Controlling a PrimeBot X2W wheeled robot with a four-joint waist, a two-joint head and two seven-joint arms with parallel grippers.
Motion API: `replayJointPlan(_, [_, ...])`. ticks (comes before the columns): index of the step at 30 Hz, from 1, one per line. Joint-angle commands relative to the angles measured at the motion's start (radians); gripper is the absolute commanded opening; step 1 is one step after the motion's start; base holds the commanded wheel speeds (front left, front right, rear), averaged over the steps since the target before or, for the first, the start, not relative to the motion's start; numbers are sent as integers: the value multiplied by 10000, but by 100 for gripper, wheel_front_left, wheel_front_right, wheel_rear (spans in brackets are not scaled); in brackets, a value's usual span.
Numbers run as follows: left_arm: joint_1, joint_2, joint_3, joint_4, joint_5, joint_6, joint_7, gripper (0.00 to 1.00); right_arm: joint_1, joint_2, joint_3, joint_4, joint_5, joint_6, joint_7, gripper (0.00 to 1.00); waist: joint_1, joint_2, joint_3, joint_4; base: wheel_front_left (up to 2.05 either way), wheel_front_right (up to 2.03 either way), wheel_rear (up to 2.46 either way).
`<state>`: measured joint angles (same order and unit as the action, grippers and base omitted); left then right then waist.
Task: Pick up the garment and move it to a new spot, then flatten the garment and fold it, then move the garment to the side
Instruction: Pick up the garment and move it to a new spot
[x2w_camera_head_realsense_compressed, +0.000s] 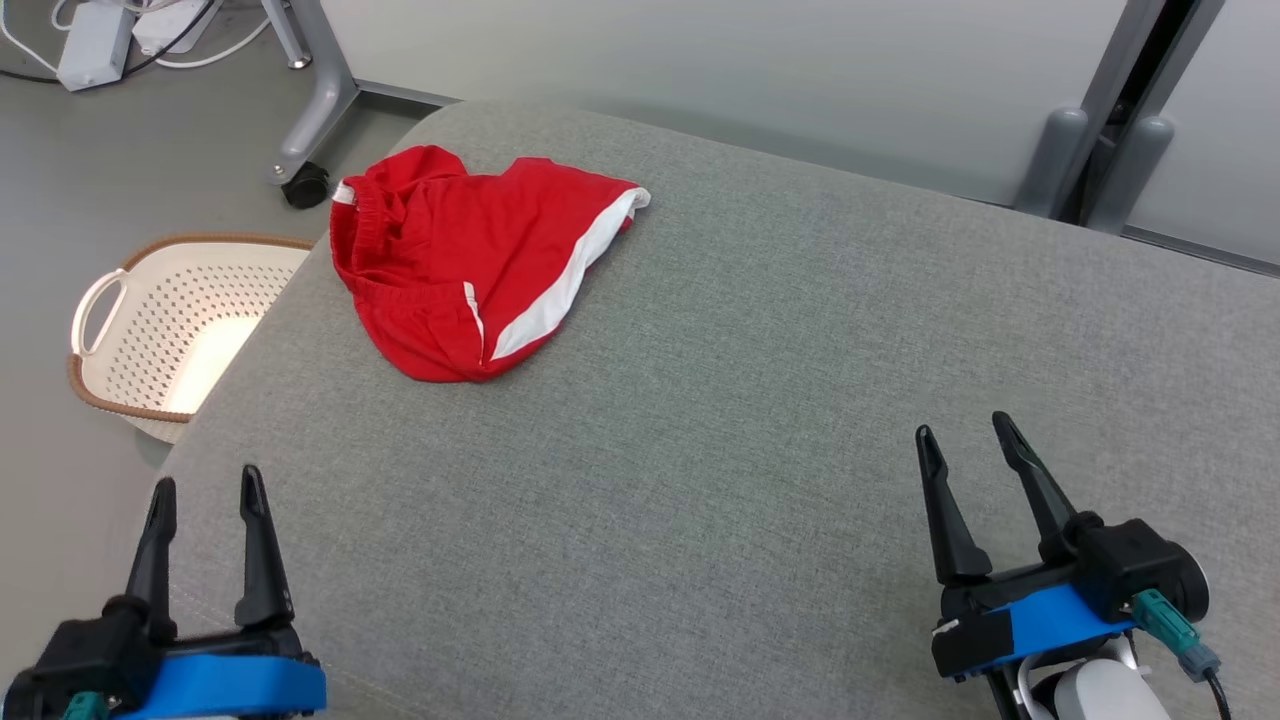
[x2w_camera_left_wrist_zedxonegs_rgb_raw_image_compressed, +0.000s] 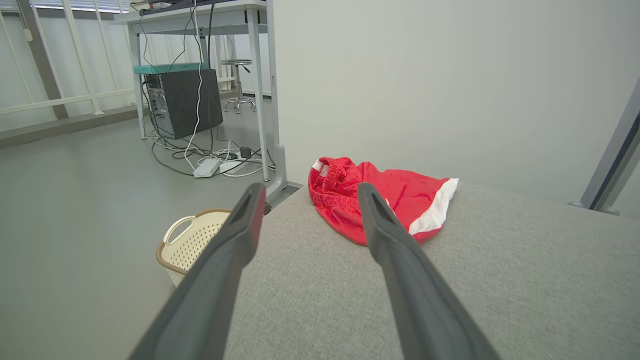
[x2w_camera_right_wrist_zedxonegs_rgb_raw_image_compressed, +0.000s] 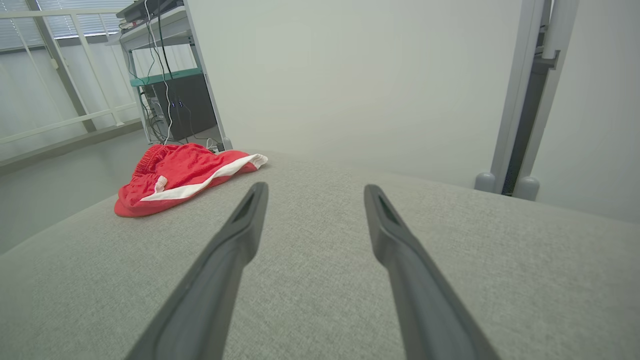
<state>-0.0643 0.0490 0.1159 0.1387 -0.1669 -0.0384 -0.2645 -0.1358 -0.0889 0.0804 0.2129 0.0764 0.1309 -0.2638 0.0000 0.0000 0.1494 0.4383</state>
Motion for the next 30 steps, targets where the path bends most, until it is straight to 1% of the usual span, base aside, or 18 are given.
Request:
replayJointPlan(1, [-287, 33, 30, -15, 60, -85, 5, 100, -136, -85, -31, -22, -33, -3, -8, 100, 0, 0, 58, -88, 0, 0, 0])
replayJointPlan(4, [-868, 40, 165, 24, 219, -269, 7, 100, -234, -147, -71, -62, -88, -3, -8, 100, 0, 0, 228, -308, 0, 0, 0])
replayJointPlan(8, [-1961, 250, 426, 275, 254, -516, 7, 100, -413, -247, -122, -170, -197, -3, -6, 100, 0, 0, 580, -733, 0, 0, 0])
replayJointPlan(11, [-2897, 537, 656, 675, 246, -632, 8, 100, -593, -361, -132, -235, -286, -3, -6, 100, 0, 0, 928, -1146, 0, 0, 0])
replayJointPlan(14, [-3847, 967, 857, 1263, 229, -716, 5, 100, -770, -464, -175, -353, -353, -3, 7, 100, 0, 0, 1330, -1574, 0, 0, 0])
replayJointPlan(19, [-5186, 1762, 935, 2482, 316, -822, 7, 100, -1007, -668, -348, -722, -484, -3, 154, 100, 0, 0, 2049, -2219, 0, 0, 0])
replayJointPlan(24, [-6263, 2434, 856, 4065, 246, -863, 7, 100, -1142, -814, -588, -1202, -605, -3, 334, 100, 0, 0, 2688, -2630, 0, 0, 0])
replayJointPlan(28, [-6984, 2747, 576, 5583, 73, -898, 204, 100, -1164, -877, -686, -1587, -687, -3, 510, 100, 0, 0, 3092, -2794, 0, 0, 0])
replayJointPlan(30, [-7205, 2786, 419, 6398, -21, -916, 495, 100, -1188, -912, -697, -1752, -699, -3, 559, 100, 0, 0, 3249, -2848, 0, 0, 0])
